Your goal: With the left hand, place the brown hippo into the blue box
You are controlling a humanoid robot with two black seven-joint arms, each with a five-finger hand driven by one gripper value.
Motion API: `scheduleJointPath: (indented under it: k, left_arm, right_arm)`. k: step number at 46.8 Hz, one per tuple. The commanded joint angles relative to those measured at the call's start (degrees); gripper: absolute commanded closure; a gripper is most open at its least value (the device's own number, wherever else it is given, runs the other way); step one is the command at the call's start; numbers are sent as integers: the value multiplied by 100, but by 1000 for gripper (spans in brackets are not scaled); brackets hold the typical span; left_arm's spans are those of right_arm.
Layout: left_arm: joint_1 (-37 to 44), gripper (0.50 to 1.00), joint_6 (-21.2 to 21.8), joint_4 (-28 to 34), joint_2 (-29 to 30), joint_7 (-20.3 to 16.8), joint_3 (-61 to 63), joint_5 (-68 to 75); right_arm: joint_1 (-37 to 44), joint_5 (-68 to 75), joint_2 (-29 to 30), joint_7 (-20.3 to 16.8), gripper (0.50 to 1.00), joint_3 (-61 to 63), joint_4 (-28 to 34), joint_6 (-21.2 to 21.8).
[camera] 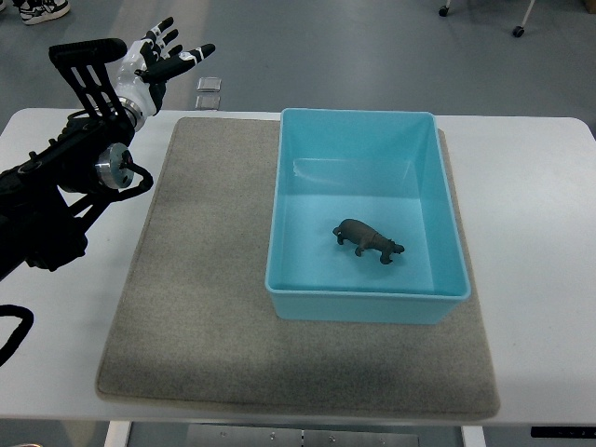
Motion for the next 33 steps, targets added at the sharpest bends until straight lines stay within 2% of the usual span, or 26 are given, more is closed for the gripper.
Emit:
scheduleJointPath:
  k: [1,10,33]
  left_arm:
    - [128,504,1,6,13,-96,-209,-6]
    - [401,504,-43,-3,-22,-105,-922,-6]
    - [524,501,-210,-29,-31,-255,-948,-15]
  right_arm:
    - [0,-6,0,0,564,0,0,0]
    - [0,3,0,0,564,0,0,0]
    - [0,3,0,0,564,0,0,0]
